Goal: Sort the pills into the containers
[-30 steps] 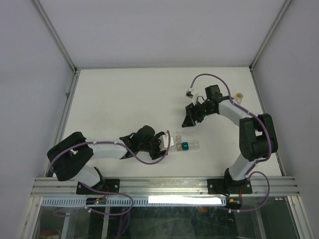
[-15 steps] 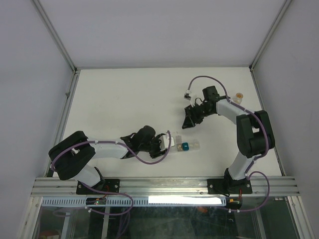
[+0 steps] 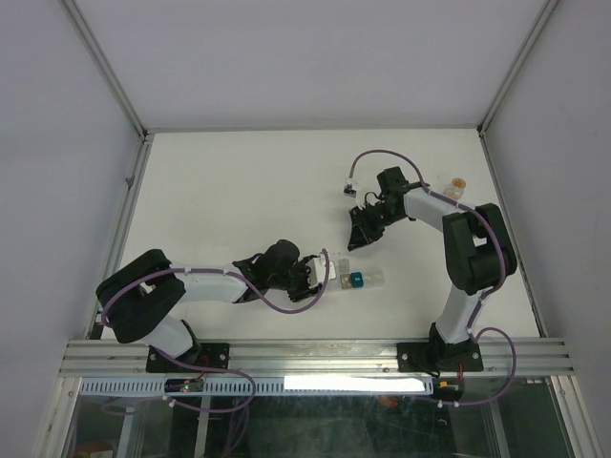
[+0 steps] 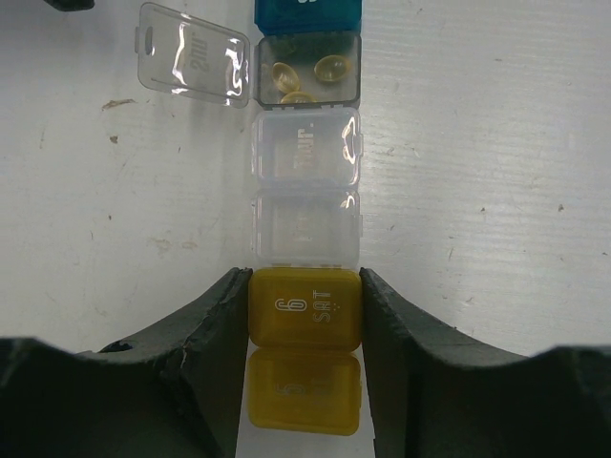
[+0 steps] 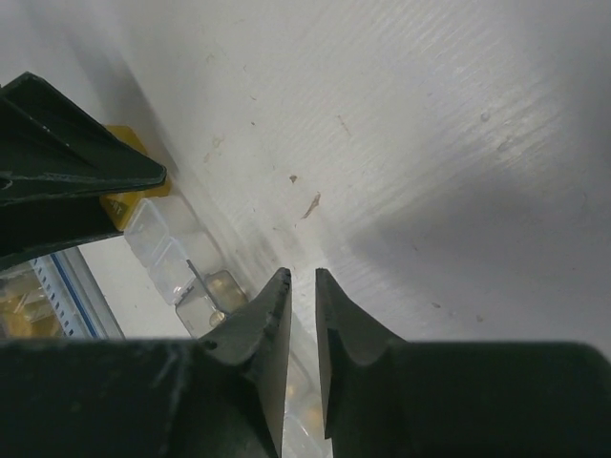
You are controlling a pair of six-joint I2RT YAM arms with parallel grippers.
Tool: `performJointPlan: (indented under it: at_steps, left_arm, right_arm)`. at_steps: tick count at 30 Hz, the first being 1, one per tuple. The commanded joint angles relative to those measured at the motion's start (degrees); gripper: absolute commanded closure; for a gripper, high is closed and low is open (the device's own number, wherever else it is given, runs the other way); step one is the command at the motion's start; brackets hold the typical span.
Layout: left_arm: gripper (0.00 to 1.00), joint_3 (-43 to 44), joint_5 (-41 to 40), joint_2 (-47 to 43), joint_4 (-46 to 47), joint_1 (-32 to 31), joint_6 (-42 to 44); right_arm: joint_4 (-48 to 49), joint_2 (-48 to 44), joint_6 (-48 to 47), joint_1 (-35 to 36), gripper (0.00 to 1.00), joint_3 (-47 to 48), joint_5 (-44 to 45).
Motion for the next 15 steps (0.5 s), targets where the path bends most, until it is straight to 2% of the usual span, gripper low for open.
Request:
performJointPlan:
  at_steps: [1, 7, 15]
  left_arm:
    - [0.69, 1.7, 1.6, 0.3, 0.8, -0.7, 0.4]
    - [0.73, 1.8, 1.9, 0.2, 0.6, -0.7, 0.1]
    - [0.77, 1.9, 1.8, 0.4, 0.5, -0.7, -0.1]
  right_arm:
    - [-2.1, 0.2, -1.9, 0.9, 0.83, 3.0, -1.7]
    - [-5.0, 1.1, -4.1, 2.5, 0.9, 3.7, -2.8]
    - [-8.0, -0.8, -8.1, 4.6, 0.94, 3.6, -4.3]
